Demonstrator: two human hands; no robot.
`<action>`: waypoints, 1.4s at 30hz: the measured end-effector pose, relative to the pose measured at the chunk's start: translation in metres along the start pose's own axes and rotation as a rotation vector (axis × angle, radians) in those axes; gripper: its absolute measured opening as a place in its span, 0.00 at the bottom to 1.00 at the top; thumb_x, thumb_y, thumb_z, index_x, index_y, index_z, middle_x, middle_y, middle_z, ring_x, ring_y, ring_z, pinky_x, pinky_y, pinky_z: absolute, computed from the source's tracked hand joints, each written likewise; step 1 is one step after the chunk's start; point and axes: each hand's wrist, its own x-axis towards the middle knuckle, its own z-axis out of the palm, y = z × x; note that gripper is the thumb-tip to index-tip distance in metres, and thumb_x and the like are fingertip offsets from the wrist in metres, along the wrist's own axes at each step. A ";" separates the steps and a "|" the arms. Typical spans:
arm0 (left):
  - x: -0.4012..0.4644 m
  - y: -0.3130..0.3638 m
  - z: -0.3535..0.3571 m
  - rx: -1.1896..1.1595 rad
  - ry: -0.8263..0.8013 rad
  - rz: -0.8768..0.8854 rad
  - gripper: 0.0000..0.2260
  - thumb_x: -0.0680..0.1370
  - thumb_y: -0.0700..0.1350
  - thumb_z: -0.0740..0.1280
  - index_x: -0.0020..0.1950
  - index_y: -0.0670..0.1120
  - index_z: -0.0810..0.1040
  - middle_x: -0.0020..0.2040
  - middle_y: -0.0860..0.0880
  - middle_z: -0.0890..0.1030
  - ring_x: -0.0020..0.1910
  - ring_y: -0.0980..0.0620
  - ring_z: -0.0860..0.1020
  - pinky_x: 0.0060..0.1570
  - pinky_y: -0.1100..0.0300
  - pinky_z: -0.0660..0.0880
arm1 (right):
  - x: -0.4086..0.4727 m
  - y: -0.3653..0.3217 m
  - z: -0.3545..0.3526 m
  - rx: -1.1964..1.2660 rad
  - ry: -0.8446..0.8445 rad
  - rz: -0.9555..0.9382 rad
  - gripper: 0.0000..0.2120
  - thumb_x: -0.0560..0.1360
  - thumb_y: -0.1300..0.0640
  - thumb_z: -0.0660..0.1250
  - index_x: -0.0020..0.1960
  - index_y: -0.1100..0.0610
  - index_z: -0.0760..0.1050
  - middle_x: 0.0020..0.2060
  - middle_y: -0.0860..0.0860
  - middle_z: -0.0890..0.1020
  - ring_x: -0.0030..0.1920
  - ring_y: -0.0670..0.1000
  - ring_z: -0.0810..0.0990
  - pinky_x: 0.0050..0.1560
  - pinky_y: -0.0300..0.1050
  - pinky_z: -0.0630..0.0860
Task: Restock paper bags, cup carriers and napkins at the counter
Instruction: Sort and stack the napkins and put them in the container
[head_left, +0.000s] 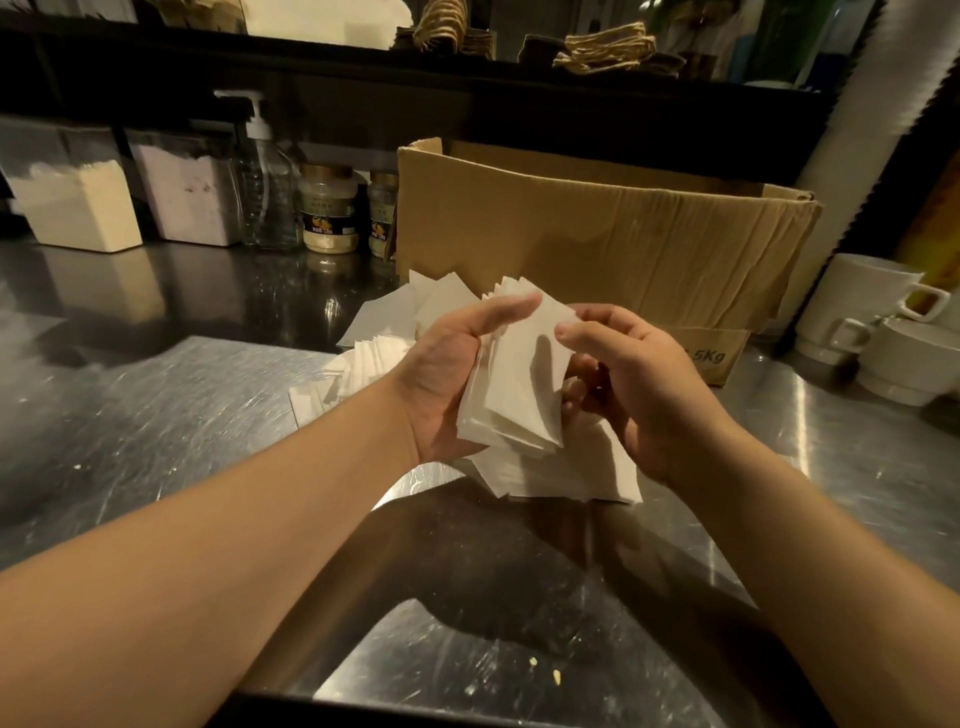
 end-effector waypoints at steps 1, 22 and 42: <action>0.000 0.000 0.000 -0.001 0.009 -0.009 0.22 0.70 0.57 0.66 0.61 0.51 0.76 0.46 0.45 0.82 0.46 0.47 0.80 0.48 0.50 0.80 | 0.000 0.001 0.001 -0.065 0.020 -0.059 0.11 0.77 0.54 0.72 0.59 0.54 0.78 0.43 0.53 0.83 0.36 0.48 0.80 0.34 0.39 0.76; -0.002 0.002 0.002 -0.067 -0.050 -0.047 0.13 0.71 0.51 0.64 0.54 0.49 0.78 0.38 0.46 0.82 0.36 0.49 0.83 0.35 0.57 0.80 | -0.004 0.014 -0.003 -0.757 -0.348 -0.551 0.59 0.61 0.32 0.78 0.78 0.29 0.41 0.77 0.36 0.57 0.76 0.53 0.63 0.64 0.61 0.77; 0.003 0.011 -0.017 -0.461 0.036 -0.026 0.23 0.72 0.51 0.68 0.64 0.45 0.70 0.47 0.44 0.76 0.40 0.49 0.75 0.43 0.55 0.75 | 0.003 0.006 -0.006 -1.022 -0.325 -0.318 0.06 0.79 0.54 0.68 0.49 0.43 0.74 0.46 0.40 0.77 0.47 0.43 0.77 0.43 0.35 0.76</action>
